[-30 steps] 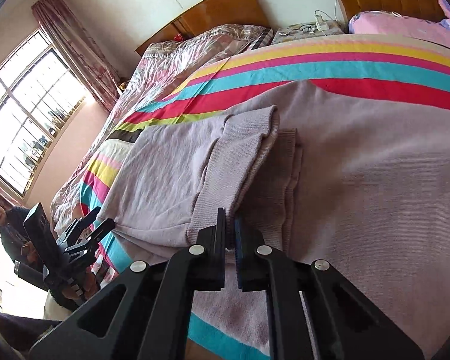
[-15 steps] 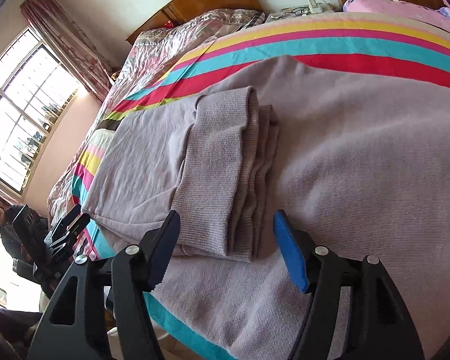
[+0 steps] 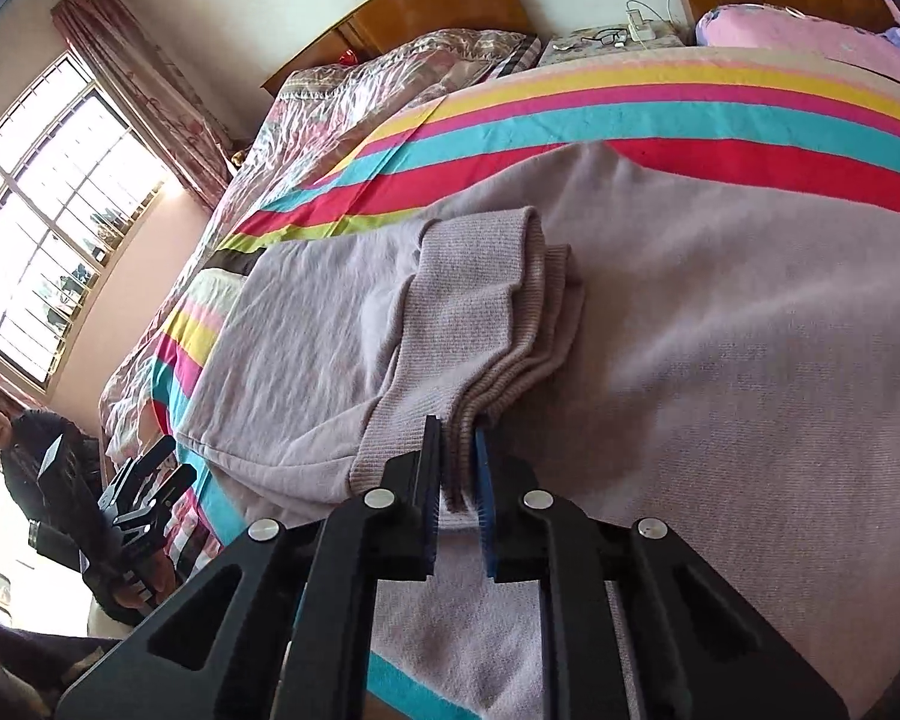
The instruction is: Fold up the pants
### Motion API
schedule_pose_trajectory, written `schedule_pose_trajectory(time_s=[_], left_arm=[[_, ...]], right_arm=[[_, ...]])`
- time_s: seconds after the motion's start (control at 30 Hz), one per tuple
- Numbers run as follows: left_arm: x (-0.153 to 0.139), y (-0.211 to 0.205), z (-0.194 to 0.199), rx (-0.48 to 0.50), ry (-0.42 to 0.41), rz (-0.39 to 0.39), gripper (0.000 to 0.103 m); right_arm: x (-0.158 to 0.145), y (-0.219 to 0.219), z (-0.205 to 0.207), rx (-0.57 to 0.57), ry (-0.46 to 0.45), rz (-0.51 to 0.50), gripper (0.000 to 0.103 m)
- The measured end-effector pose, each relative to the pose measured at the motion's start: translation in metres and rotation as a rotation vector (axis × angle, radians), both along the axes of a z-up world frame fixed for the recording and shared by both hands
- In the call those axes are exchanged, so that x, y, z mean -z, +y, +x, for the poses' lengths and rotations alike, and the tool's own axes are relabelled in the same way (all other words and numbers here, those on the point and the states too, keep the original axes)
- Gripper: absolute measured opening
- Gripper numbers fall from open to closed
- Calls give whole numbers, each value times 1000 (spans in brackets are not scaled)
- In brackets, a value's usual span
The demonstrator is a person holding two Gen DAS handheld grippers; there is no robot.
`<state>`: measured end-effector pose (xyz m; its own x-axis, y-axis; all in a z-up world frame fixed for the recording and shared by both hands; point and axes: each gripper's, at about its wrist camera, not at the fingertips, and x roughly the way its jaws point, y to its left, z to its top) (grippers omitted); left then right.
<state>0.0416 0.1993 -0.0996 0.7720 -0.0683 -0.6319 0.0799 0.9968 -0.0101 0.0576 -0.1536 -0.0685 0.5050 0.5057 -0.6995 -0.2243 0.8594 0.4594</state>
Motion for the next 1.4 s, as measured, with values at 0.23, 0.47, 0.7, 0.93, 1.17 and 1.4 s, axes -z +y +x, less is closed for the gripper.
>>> schedule_pose_trajectory(time_s=[0.23, 0.47, 0.7, 0.93, 1.17, 1.4], left_arm=[[2, -4, 17, 12, 26, -6, 89], [-7, 8, 32, -43, 10, -33, 89], [-12, 35, 46, -173, 15, 23, 90], [9, 39, 36, -123, 30, 23, 90], [11, 44, 39, -138, 39, 0, 94], [13, 44, 37, -151, 38, -21, 94]], right_arm=[[-63, 11, 17, -19, -143, -17, 13], [-146, 60, 36, -116, -344, -53, 11], [-165, 48, 18, -69, -416, -39, 3], [-8, 4, -14, 30, -29, 7, 8], [25, 6, -1, -11, 30, 110, 97], [34, 22, 7, -70, 61, 147, 79]])
